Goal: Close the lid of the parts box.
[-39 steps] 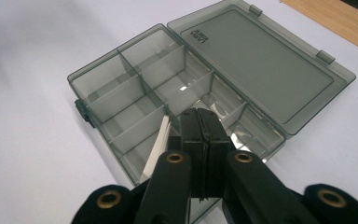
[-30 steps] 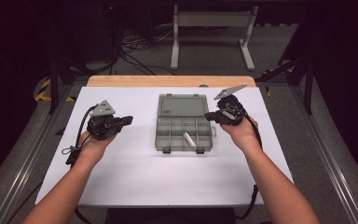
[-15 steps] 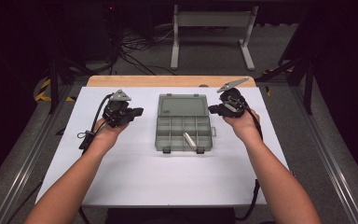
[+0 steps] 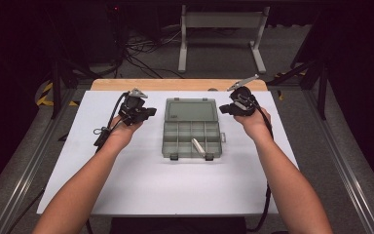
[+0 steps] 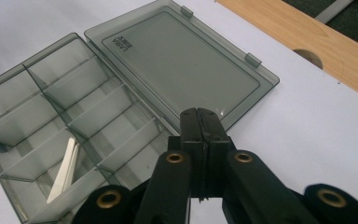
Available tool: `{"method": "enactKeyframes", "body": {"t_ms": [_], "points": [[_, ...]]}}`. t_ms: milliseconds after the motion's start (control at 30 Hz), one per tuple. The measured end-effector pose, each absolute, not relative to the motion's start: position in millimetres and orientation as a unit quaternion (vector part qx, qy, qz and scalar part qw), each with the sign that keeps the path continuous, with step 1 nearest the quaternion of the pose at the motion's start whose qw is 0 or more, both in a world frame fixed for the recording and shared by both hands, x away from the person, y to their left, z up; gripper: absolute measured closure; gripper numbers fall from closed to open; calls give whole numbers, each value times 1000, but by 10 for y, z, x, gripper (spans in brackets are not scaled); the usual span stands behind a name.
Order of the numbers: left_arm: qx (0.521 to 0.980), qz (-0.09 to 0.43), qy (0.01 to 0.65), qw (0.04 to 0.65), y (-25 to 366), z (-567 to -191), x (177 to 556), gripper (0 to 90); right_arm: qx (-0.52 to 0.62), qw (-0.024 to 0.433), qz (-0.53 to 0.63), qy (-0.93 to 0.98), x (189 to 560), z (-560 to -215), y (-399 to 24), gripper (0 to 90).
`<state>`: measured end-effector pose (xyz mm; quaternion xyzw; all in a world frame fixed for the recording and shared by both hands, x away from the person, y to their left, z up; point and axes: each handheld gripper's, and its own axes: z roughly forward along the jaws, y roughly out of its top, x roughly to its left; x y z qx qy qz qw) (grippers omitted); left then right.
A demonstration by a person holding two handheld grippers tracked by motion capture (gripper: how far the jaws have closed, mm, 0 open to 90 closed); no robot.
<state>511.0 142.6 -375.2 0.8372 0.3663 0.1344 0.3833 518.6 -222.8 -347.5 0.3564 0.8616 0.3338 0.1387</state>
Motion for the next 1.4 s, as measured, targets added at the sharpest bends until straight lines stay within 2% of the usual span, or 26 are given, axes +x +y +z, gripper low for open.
{"method": "enactKeyframes", "body": {"t_ms": [533,1400], "points": [[844,124,373,365,1247,-3799,5319,894,374,127,335,855,5369,-3604,-2333,900],[852,94,403,321,1157,-4208,5574,894,392,105,292,866,5609,-3998,-2338,900]]}}
